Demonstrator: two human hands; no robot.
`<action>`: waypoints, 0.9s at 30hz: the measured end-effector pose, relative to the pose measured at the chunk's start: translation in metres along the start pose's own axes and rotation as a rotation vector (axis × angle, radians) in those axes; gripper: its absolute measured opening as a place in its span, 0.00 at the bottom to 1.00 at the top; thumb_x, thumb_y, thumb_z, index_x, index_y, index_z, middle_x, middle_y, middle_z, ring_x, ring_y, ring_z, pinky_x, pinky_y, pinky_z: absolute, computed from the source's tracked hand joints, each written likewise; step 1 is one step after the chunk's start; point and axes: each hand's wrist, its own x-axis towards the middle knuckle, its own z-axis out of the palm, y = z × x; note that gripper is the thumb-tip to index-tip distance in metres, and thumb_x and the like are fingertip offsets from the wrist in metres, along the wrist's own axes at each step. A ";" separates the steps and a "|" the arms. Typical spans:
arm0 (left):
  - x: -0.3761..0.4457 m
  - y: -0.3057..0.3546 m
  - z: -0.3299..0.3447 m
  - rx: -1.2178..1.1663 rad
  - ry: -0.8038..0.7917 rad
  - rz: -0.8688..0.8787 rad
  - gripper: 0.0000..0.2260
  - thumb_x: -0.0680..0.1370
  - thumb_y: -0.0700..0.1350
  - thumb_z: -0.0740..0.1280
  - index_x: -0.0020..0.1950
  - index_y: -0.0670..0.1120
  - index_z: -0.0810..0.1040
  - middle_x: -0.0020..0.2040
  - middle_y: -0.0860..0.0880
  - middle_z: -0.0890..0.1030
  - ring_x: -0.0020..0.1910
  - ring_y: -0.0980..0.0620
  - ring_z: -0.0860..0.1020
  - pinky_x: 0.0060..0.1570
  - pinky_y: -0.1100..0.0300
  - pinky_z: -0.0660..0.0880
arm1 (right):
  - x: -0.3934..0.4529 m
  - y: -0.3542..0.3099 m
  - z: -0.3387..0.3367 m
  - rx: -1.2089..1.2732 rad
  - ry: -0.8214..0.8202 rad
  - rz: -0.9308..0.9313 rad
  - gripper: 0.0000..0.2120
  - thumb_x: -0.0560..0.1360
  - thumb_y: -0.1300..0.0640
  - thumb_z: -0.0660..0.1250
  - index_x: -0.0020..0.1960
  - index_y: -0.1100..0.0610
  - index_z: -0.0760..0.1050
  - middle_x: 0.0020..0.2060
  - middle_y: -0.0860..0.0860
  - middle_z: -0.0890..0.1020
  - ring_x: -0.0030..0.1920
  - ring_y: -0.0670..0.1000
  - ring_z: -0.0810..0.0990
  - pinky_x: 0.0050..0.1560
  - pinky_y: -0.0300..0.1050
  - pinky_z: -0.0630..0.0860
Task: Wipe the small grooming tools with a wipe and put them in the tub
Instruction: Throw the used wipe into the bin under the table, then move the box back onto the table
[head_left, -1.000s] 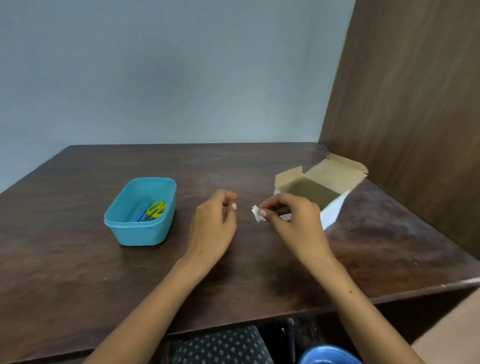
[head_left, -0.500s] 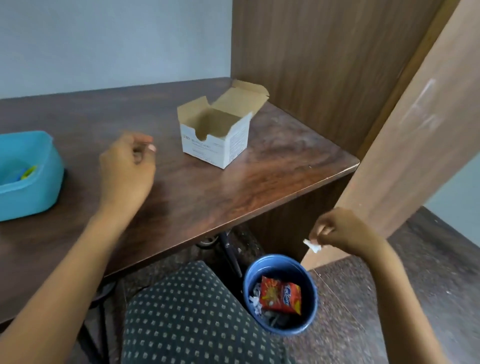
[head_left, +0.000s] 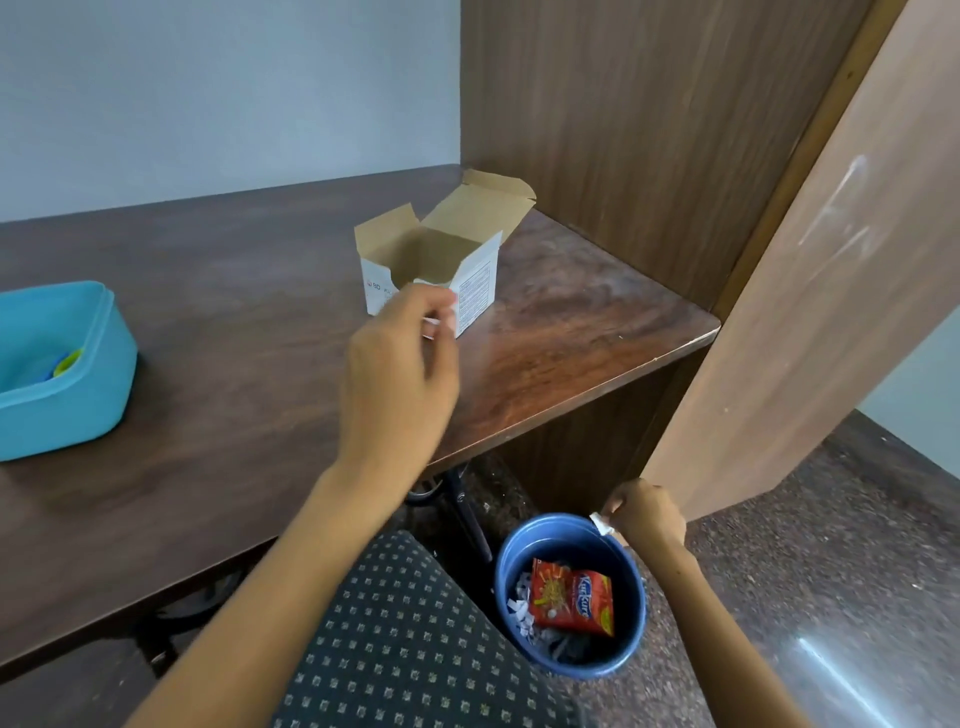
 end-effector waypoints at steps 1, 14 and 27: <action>-0.005 0.008 0.007 -0.027 -0.032 0.043 0.07 0.78 0.40 0.63 0.54 0.45 0.78 0.49 0.51 0.83 0.45 0.55 0.80 0.43 0.53 0.79 | 0.001 0.001 0.001 -0.006 -0.005 0.009 0.05 0.73 0.60 0.68 0.42 0.52 0.81 0.46 0.53 0.83 0.44 0.54 0.81 0.42 0.46 0.78; -0.028 0.031 0.046 -0.063 -0.207 0.199 0.07 0.79 0.41 0.63 0.55 0.44 0.78 0.47 0.51 0.82 0.45 0.58 0.79 0.43 0.68 0.76 | -0.002 -0.003 -0.011 0.057 0.013 0.004 0.04 0.71 0.60 0.72 0.46 0.55 0.81 0.46 0.53 0.83 0.45 0.53 0.81 0.41 0.43 0.76; -0.002 0.020 0.016 -0.099 -0.035 0.110 0.06 0.78 0.39 0.64 0.53 0.44 0.79 0.49 0.52 0.83 0.49 0.58 0.80 0.46 0.61 0.79 | -0.082 -0.115 -0.165 0.328 0.199 -0.667 0.03 0.70 0.52 0.73 0.40 0.49 0.79 0.35 0.43 0.81 0.38 0.39 0.79 0.41 0.33 0.75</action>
